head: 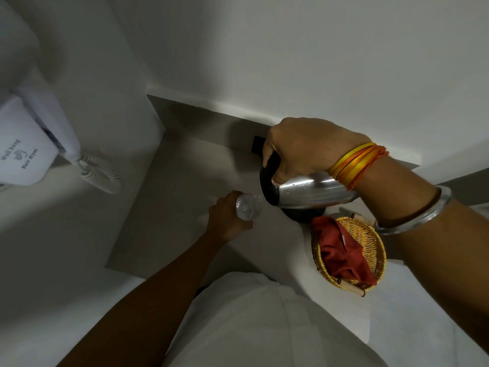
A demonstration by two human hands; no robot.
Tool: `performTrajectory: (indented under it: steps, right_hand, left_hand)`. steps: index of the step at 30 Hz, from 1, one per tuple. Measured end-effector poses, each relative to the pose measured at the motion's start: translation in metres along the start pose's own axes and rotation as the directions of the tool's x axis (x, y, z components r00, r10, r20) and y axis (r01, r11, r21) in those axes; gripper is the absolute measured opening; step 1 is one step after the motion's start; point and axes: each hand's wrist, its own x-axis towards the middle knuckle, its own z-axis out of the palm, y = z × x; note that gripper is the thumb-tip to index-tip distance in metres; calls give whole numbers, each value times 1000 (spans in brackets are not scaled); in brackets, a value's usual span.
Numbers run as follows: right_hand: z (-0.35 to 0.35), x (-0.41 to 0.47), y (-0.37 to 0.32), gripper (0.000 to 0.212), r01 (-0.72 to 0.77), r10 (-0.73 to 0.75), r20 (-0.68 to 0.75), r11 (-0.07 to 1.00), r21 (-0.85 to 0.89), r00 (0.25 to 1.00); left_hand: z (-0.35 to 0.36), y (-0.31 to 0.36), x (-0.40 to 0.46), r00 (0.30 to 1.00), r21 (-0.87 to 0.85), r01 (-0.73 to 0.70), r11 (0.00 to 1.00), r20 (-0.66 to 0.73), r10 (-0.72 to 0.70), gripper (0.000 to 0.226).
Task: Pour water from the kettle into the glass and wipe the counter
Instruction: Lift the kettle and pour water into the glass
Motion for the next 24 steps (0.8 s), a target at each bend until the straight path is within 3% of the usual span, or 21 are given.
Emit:
performTrajectory:
  steps: [3, 6, 10, 21, 24]
  right_hand:
    - [-4, 1, -4, 36, 10, -10, 8, 1000, -18, 1000]
    - [-6, 2, -6, 20, -4, 2, -22, 996, -90, 1000]
    - [-6, 5, -4, 31, -13, 5, -57, 991, -132, 998]
    - [-5, 0, 1, 18, 5, -9, -59, 997, -75, 998]
    - [-7, -4, 1, 33, 13, -14, 9, 999, 33, 1000]
  left_hand:
    - [0, -2, -1, 1000, 2, -7, 1000, -9, 7, 79]
    - [1, -4, 0, 1000, 7, -18, 1000, -13, 18, 82]
    - [1, -5, 0, 1000, 14, -26, 1000, -5, 26, 86]
    - [2, -10, -2, 998, 17, -62, 998, -16, 62, 81]
    - [1, -12, -3, 998, -4, -62, 998, -31, 62, 80]
